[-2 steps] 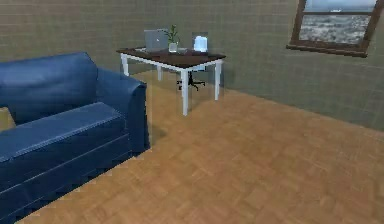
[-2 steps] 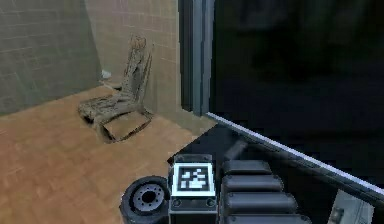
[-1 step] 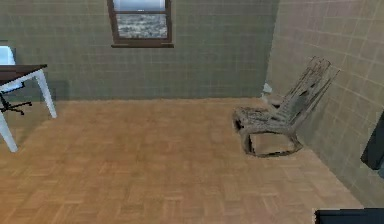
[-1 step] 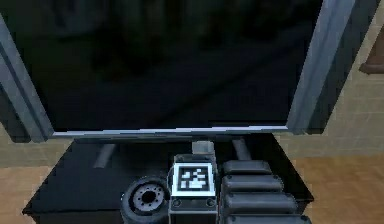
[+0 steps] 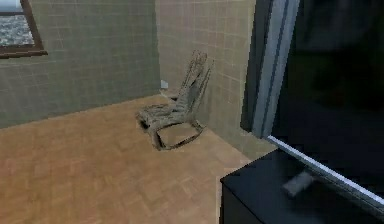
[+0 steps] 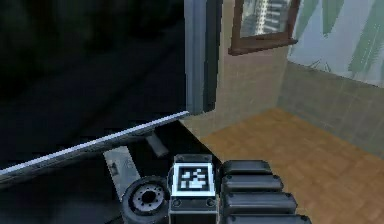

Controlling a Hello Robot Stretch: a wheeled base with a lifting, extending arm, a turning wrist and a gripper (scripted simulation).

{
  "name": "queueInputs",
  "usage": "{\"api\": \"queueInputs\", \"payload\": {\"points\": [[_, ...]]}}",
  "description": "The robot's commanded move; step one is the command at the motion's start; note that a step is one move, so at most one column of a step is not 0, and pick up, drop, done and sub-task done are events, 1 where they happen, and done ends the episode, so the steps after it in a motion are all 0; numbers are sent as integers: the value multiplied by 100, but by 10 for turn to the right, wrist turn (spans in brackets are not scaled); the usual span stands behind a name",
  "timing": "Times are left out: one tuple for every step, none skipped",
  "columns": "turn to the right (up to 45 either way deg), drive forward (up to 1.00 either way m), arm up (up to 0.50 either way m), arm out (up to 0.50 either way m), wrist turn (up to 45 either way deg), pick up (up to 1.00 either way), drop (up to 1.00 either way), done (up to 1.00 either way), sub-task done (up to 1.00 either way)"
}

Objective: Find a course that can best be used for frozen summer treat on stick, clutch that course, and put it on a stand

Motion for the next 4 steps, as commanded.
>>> {"api": "queueInputs", "payload": {"points": [[-450,0,0,0,0,0,0,0,0],[-90,0,0,0,0,0,0,0,0],[450,0,0,0,0,0,0,0,0],[390,0,0,0,0,0,0,0,0]]}}
